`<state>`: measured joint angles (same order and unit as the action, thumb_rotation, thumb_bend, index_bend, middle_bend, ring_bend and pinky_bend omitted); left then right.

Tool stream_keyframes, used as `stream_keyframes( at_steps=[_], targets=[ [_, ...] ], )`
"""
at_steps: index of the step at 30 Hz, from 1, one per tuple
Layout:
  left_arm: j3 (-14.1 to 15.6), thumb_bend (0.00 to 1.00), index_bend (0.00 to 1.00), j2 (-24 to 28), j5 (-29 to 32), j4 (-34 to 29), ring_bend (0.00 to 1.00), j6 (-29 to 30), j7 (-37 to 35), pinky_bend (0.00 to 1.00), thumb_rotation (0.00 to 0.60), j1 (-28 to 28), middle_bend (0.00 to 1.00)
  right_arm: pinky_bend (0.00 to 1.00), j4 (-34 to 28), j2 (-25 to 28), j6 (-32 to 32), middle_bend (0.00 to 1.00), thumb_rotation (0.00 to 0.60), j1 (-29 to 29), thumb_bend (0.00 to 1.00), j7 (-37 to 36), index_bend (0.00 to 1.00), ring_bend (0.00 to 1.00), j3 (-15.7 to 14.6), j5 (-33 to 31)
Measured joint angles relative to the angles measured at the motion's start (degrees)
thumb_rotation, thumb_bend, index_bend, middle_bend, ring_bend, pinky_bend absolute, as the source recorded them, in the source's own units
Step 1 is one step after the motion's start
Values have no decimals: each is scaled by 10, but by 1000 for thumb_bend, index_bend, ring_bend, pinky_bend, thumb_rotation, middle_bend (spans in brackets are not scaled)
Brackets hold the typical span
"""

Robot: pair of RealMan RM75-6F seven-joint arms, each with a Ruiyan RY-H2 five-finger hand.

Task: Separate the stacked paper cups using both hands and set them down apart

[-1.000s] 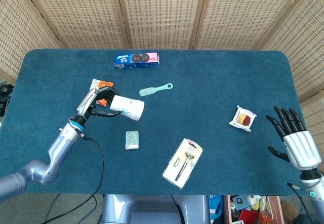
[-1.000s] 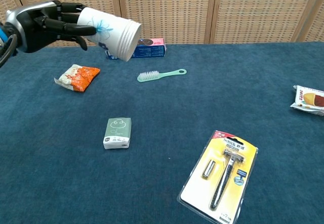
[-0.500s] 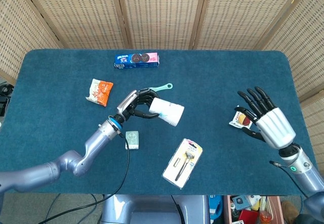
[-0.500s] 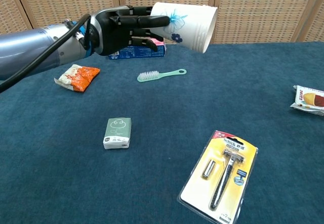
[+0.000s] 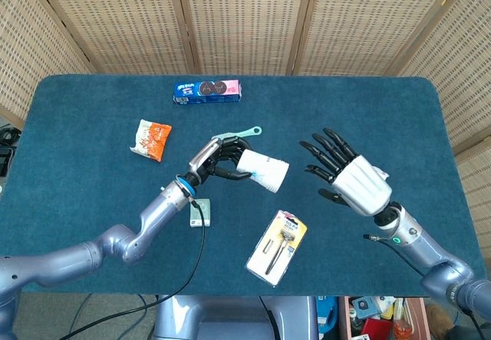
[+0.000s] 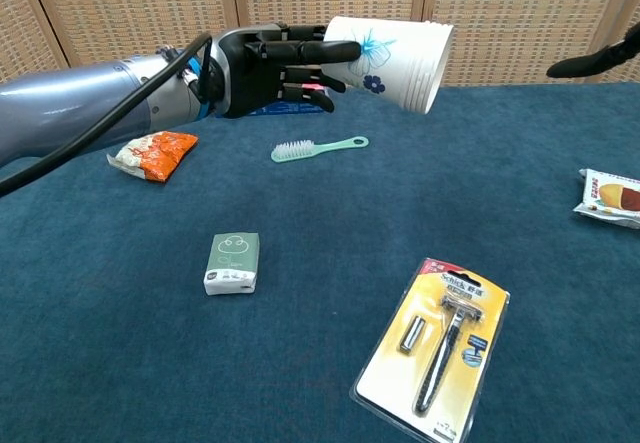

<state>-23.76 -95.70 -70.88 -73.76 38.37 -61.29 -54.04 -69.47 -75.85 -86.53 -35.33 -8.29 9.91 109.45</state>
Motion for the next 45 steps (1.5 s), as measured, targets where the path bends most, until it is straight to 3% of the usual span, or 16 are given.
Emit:
stream_keyframes(
  at_steps=[11, 25, 45],
  targets=[
    [0, 123, 548, -11, 3, 0, 491, -11, -20, 517, 600, 1, 555, 79, 6, -38, 24, 216, 600, -46, 248, 23, 452, 96, 2, -2],
    [2, 123, 548, -23, -2, 13, 491, -21, -38, 517, 600, 2, 555, 98, 38, -67, 6, 250, 600, -66, 421, 28, 510, 117, -8, -5],
    [1, 123, 548, -34, -10, 22, 491, -26, -53, 517, 600, 1, 555, 105, 52, -83, 9, 257, 600, -85, 460, 35, 524, 117, -28, -17]
  ],
)
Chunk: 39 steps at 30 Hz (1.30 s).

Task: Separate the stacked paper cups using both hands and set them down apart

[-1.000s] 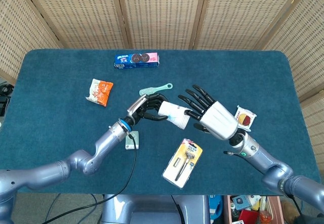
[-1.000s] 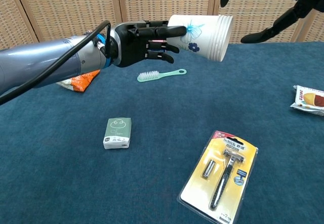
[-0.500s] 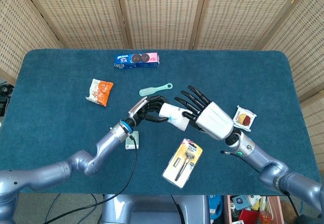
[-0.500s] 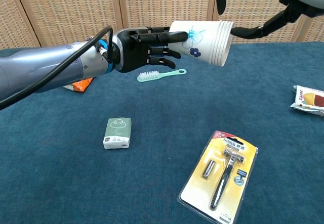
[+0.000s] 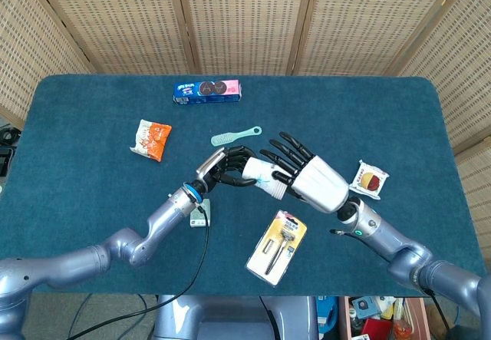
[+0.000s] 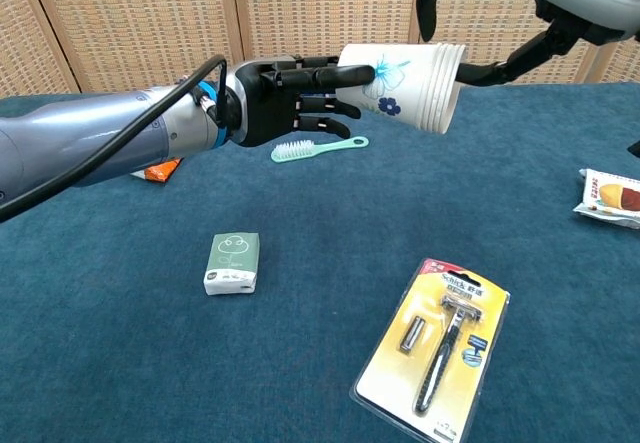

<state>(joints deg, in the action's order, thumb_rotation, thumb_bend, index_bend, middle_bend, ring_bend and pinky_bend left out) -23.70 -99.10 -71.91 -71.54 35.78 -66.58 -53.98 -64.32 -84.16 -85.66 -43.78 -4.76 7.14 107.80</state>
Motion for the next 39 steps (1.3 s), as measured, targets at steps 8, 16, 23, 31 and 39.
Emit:
stream_keyframes(
  at_steps=[8, 16, 23, 31, 39],
  targets=[
    [-1, 123, 548, -1, 0, 3, 491, -1, -2, 516, 600, -1, 556, 107, 4, -5, -1, 261, 600, -3, 514, 0, 556, 119, -4, -3],
    [-1, 124, 548, -4, -3, 4, 491, -2, -6, 517, 600, -2, 555, 111, 9, -10, -5, 266, 600, -6, 543, -2, 577, 121, -9, -5],
    [0, 123, 548, -5, -2, 9, 491, -5, -7, 517, 600, -2, 555, 111, 12, -11, -12, 272, 600, -6, 545, -8, 577, 127, -11, -7],
    [0, 124, 548, -11, 0, 15, 491, -10, -5, 517, 600, -5, 556, 115, 14, -11, -18, 278, 600, -8, 552, -11, 588, 128, -13, -7],
    [-1, 123, 548, -13, 2, 16, 491, -11, -1, 517, 600, -6, 555, 123, 19, -12, -24, 284, 600, -8, 582, -10, 645, 130, -16, -6]
  ],
)
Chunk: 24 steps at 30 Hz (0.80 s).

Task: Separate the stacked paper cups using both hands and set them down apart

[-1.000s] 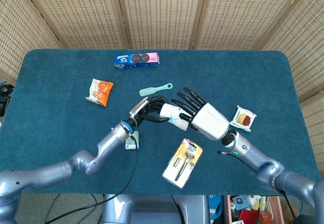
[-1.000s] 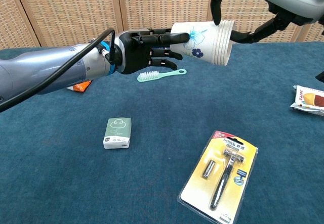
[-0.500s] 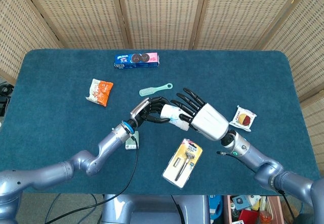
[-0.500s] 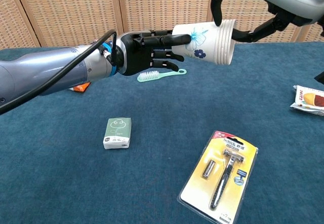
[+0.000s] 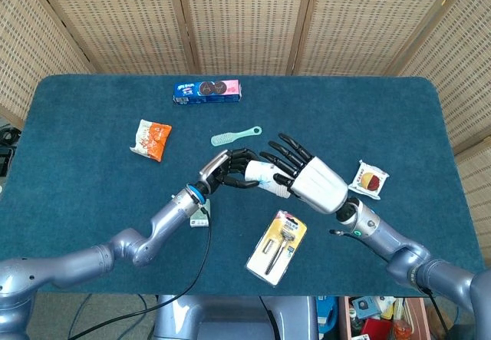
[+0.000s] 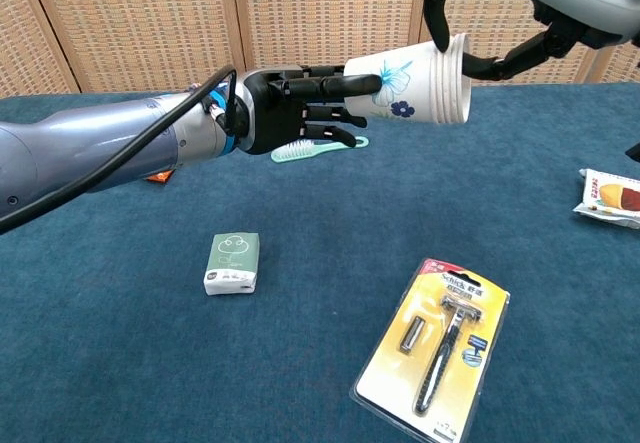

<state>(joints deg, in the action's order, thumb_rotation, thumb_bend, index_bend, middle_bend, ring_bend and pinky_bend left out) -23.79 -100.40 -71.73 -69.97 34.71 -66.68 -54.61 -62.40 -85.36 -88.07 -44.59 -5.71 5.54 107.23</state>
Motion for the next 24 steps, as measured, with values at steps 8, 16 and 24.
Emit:
stream_keyframes(
  at_steps=[8, 16, 24],
  targets=[
    [-1, 123, 548, 0, 1, -2, 491, 0, 3, 517, 600, 0, 556, 123, 4, -2, -4, 284, 600, 0, 601, 4, 683, 132, -3, 2],
    [-1, 124, 548, 2, 2, -2, 491, 1, 5, 517, 600, 2, 555, 124, 7, -3, -9, 285, 600, 0, 601, 9, 687, 132, -4, 2],
    [2, 123, 548, 34, 0, 16, 491, 4, -12, 517, 600, 26, 556, 123, 13, 26, -52, 287, 600, 29, 601, 7, 687, 133, -12, 5]
  ],
)
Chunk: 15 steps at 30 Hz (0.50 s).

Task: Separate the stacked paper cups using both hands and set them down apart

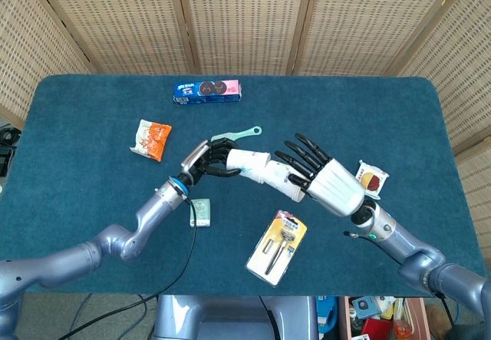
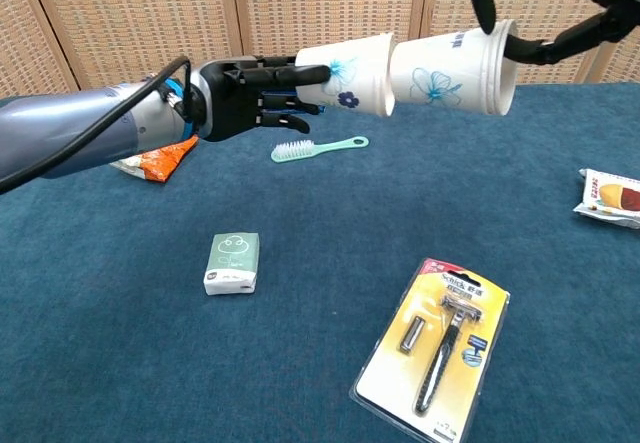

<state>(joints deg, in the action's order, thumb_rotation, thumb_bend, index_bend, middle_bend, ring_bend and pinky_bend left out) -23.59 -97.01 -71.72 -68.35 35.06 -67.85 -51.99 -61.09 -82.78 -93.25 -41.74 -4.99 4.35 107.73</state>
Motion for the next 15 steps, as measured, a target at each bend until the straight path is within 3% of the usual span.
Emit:
stream_keyframes(
  at_steps=[9, 15],
  targets=[
    [14, 123, 548, 60, -32, 21, 491, 24, -18, 517, 600, 34, 555, 124, 16, 33, -19, 289, 600, 33, 601, 7, 687, 135, -27, 11],
    [43, 124, 548, 97, -78, 49, 491, 57, 51, 517, 600, 45, 555, 124, 32, 62, 17, 289, 600, 33, 601, 17, 687, 142, -44, 16]
  ],
)
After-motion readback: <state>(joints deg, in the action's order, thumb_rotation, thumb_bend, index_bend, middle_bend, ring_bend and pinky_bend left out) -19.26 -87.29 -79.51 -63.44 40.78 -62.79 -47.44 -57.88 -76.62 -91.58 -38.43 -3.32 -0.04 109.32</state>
